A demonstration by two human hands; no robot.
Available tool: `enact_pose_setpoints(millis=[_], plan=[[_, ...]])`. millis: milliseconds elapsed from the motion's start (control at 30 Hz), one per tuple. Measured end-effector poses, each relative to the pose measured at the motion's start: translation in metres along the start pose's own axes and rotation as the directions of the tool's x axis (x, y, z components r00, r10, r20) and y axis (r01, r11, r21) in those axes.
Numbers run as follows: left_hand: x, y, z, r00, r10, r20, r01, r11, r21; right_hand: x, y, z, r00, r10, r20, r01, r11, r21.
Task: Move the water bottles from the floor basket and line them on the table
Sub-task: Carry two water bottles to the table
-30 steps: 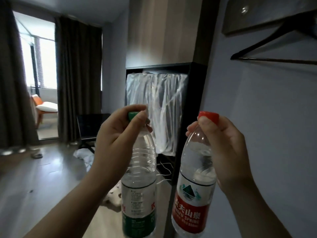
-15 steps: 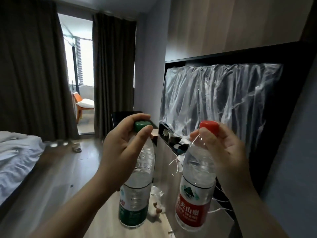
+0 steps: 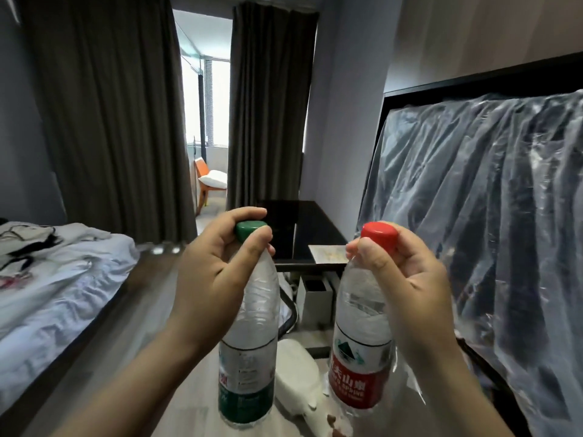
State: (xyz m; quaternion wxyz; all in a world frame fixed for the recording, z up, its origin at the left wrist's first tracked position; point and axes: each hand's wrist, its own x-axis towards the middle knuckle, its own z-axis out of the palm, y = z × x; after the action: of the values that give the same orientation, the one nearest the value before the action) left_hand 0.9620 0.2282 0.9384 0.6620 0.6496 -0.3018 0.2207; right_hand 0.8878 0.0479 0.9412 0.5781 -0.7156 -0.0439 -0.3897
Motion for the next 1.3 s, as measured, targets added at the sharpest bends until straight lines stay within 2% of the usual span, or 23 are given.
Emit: enact_pose_setpoints(millis=[100, 233, 533, 733, 933, 1100, 1300], plan=[[0.036, -0.048, -0.005, 1.000, -0.017, -0.014, 0.017, 1.000, 0.005, 0.038, 0.039, 0.034, 1.000, -0.007, 0.011, 0.008, 1.000, -0.028], [0.094, -0.116, -0.016, 0.999, -0.031, -0.015, 0.031, 0.999, -0.024, 0.093, 0.093, 0.084, 0.999, 0.010, -0.044, -0.010, 1.000, -0.008], [0.248, -0.261, -0.030, 0.995, -0.025, 0.092, 0.021, 0.999, 0.050, 0.232, 0.206, 0.189, 0.987, -0.004, -0.161, -0.005, 0.998, -0.056], [0.339, -0.358, -0.010, 0.995, -0.027, 0.093, 0.024, 0.999, 0.037, 0.321, 0.292, 0.228, 0.979, -0.019, -0.204, 0.001, 0.996, -0.088], [0.427, -0.443, 0.015, 0.995, -0.052, 0.081, 0.050, 0.998, 0.028, 0.419, 0.373, 0.254, 0.978, 0.026, -0.205, -0.036, 0.998, -0.048], [0.497, -0.516, 0.026, 0.992, -0.089, 0.089, 0.091, 0.996, -0.012, 0.490, 0.431, 0.283, 0.978, 0.048, -0.201, -0.066, 0.994, -0.086], [0.573, -0.618, 0.025, 0.977, -0.107, 0.186, 0.121, 0.990, -0.065, 0.557, 0.503, 0.332, 0.962, 0.074, -0.261, -0.113, 0.984, -0.135]])
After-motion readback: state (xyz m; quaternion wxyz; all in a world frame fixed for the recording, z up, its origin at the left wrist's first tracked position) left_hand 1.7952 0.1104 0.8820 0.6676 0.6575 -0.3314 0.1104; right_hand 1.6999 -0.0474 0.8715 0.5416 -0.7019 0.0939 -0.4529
